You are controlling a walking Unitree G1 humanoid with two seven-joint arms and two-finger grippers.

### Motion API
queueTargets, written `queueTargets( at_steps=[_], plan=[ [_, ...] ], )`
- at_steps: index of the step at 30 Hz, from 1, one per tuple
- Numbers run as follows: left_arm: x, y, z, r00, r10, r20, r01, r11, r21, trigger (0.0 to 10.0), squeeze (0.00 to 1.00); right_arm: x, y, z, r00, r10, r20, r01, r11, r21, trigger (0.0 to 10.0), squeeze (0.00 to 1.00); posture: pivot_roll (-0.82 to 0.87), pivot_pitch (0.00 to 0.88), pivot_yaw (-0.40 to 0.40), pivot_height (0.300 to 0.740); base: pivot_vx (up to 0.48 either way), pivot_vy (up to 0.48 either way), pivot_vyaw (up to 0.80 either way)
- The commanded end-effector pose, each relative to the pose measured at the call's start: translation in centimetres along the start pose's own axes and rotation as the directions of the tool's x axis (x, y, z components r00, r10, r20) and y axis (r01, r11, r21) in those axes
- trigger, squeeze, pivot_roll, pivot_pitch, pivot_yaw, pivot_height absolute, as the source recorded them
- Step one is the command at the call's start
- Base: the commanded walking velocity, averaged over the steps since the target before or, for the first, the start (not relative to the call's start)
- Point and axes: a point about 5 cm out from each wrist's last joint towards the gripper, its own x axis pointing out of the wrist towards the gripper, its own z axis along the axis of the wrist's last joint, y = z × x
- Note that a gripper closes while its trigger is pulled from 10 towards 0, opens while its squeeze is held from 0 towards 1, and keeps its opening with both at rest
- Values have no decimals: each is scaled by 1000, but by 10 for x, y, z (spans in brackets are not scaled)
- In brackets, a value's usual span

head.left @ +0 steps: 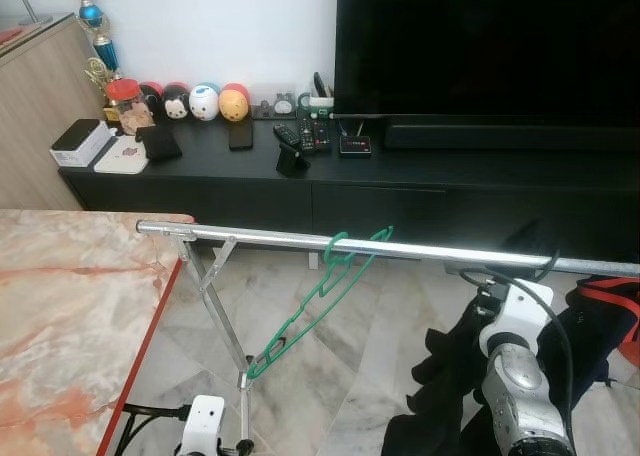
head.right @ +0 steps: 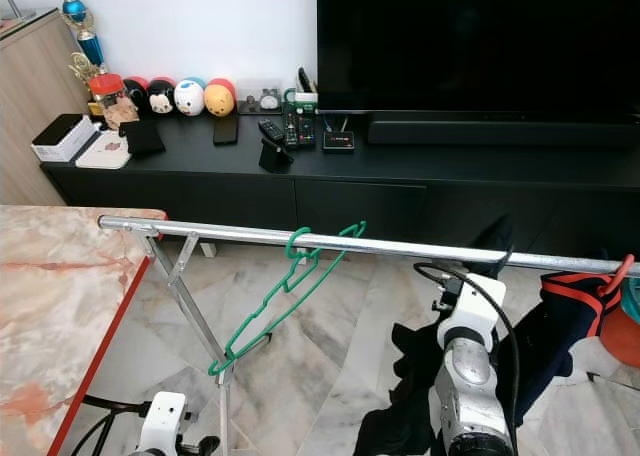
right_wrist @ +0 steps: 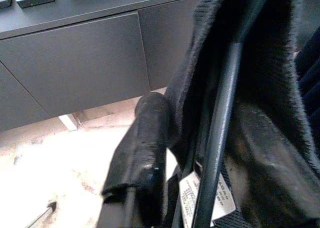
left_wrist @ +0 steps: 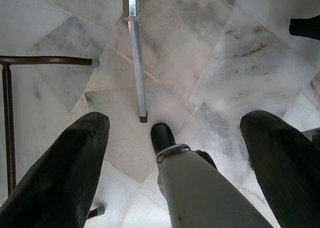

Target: Hang hanger

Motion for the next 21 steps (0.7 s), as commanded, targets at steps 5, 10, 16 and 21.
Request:
queueTargets(
  at_steps=[5,10,16,21],
  plan=[
    [-1,2,-2,1000,7,-3,-7,1000,-8,10000,0,-1,3,-5,1000,12,-21,-12,1000,9,0,0,-57,0,35,740,0,0,0],
    [-1,2,-2,1000,8,-2,-8,1000,-8,10000,0,-1,3,-6,1000,20,-24,-20,1000,7,0,0,-59,0,36,740,0,0,0],
    [-1,2,-2,1000,6,-3,-6,1000,-8,10000,0,-1,5,-7,999,32,-26,-32,999,4,0,0,-58,0,34,740,0,0,0],
    [-1,2,-2,1000,6,-4,-6,1000,-4,10000,0,-2,5,-8,999,38,-22,-38,999,0,0,0,-56,0,34,740,0,0,0]
  ],
)
